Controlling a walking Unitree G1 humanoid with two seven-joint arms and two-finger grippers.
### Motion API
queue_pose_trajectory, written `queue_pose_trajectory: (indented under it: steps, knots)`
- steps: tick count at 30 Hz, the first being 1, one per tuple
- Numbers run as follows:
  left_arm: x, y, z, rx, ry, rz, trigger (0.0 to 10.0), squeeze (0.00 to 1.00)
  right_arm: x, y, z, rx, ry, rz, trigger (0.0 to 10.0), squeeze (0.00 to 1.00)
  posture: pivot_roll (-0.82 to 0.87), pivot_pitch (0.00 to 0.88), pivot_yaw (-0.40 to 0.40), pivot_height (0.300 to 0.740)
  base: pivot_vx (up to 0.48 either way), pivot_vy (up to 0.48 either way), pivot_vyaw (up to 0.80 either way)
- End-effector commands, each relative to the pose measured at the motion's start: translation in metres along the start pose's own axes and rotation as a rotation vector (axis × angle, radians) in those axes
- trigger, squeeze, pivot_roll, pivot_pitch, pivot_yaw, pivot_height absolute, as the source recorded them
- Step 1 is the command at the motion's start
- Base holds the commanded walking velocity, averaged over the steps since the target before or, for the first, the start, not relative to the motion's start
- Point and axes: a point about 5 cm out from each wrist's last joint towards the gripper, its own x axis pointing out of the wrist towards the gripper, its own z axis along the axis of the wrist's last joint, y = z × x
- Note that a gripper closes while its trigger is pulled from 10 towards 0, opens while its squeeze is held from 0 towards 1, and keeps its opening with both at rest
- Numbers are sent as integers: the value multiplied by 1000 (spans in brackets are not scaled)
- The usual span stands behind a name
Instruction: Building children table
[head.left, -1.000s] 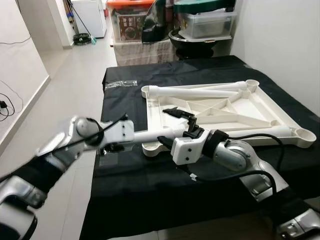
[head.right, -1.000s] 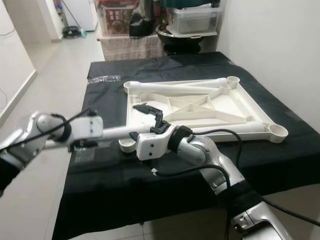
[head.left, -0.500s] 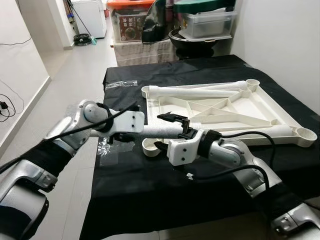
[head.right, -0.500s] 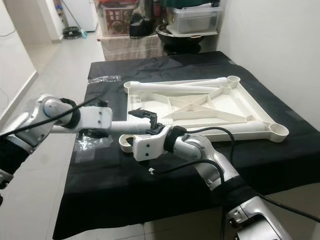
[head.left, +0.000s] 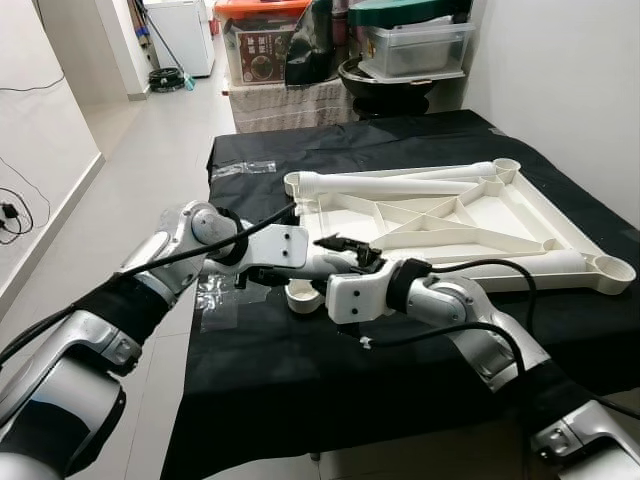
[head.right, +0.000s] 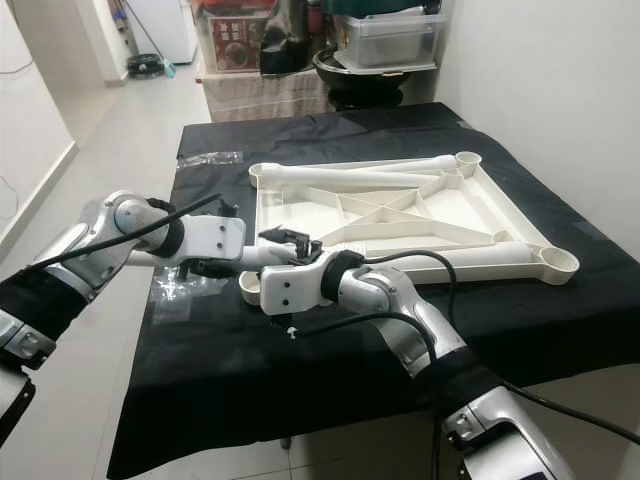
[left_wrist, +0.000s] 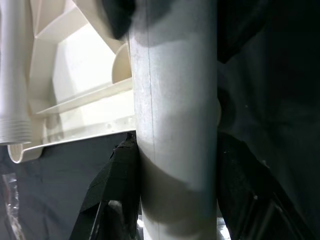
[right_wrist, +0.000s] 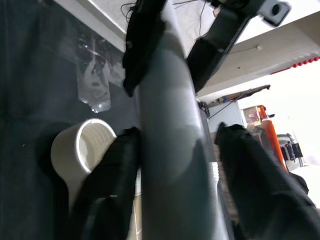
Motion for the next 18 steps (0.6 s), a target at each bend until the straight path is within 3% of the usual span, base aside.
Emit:
queue_pose_trajectory:
  steps: [1,9,17,18]
  knots:
    - [-4,7,3,5,-19,28,10000,0,-2,10,-5,7,31,45,0,0,21,0,21,740,0,0,0]
    - [-4,16,8,-4,-57,69,10000,0,-1,11,-7,5,60,64,0,0,20,0,18,740,0,0,0]
    - [-5,14,14,12,-96,51,10000,0,-1,10,-10,3,84,61,0,0,19,0,16,740,0,0,0]
    - [-4,13,12,12,-87,50,10000,0,0,2,-9,3,87,12,0,0,17,0,17,740,0,0,0]
